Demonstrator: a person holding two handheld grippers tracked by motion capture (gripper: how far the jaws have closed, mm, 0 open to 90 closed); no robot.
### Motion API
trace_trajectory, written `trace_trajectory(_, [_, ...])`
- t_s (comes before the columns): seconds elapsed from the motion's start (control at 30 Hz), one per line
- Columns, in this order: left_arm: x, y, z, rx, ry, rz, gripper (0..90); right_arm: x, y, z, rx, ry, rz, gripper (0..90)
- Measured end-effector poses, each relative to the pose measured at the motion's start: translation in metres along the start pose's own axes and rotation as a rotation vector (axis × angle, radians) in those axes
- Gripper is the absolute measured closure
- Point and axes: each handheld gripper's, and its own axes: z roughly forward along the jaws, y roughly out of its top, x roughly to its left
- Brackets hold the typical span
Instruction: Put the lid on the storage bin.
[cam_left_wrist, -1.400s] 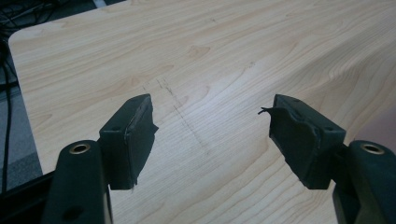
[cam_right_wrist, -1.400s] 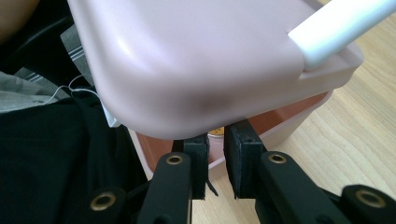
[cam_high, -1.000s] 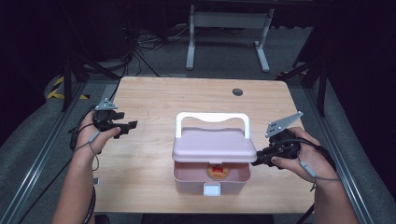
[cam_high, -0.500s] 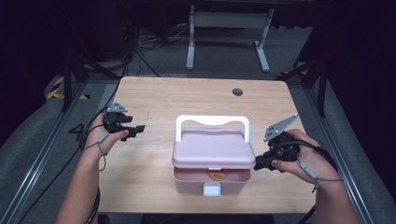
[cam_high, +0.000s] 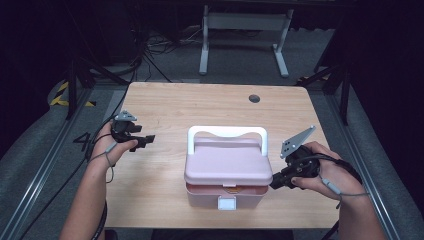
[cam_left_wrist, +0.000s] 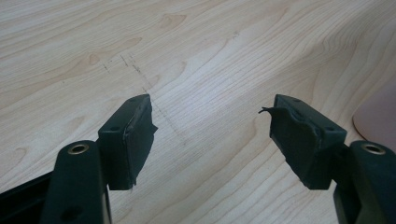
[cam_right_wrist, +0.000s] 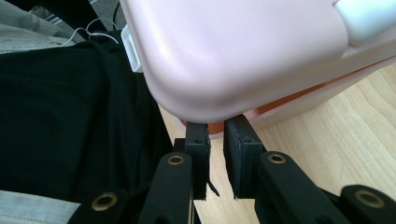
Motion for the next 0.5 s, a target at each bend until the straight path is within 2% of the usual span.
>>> trace_trajectory(0.5, [-0.0001,-0.0005,0.0007,0.012,-0.007,-0.014,30.5,0.0013,-0.0009,0.0052,0.052,0.023,-0.018,80.0])
